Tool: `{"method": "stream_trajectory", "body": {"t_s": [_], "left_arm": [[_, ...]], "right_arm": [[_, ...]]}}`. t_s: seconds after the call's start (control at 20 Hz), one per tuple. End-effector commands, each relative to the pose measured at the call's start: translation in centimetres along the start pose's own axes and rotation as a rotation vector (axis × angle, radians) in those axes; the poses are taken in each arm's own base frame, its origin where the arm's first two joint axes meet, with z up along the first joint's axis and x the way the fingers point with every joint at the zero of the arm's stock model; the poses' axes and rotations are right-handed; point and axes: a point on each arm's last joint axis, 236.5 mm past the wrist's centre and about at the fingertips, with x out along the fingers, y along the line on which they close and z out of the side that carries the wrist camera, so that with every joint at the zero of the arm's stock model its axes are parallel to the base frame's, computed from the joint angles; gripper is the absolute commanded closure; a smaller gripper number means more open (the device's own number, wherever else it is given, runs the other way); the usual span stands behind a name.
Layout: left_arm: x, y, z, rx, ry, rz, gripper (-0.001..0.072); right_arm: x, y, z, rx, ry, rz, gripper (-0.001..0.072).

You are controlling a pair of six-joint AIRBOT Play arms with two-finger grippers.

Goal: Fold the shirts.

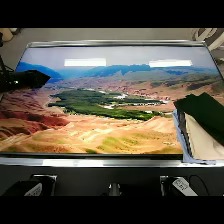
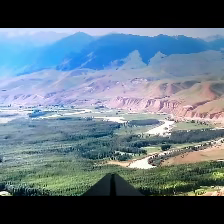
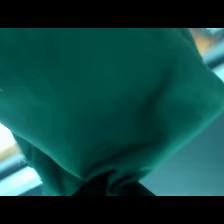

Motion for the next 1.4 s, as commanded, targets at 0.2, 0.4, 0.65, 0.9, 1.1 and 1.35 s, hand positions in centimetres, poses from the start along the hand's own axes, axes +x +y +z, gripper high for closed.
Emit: {"method": "stream_trajectory", "body": {"t_s": [0.2,0.4,0.65,0.9,1.1,1.35], "left_arm": [[0.1,-0.7,0.2,0.008,-0.010,-0.019,0.0679],[0.1,-1.3,0.2,0.035,-0.010,-0.030,0.0680],[-1.5,-1.5,6.6,0.163,-0.187,0.024,0.0683],[3.8,6.2,3.5,0.321,0.213,0.447,0.0679],[5.5,7.1,-7.4,0.121,0.577,0.405,0.0085],[4.5,6.6,-12.0,0.083,0.552,0.386,0.0090]], "right_arm": [[7.2,2.8,-4.8,0.050,0.073,0.094,0.0439],[2.0,-1.1,0.1,-0.107,-0.124,-0.101,0.0007],[-16.2,0.4,13.1,-0.398,-0.736,-0.396,0.0024],[-10.6,18.2,14.5,-0.567,-0.619,-0.031,0.0033],[-1.3,28.1,4.9,-0.947,-0.131,0.093,0.0043],[5.0,29.2,0.9,-0.977,0.023,0.108,0.0100]]}}
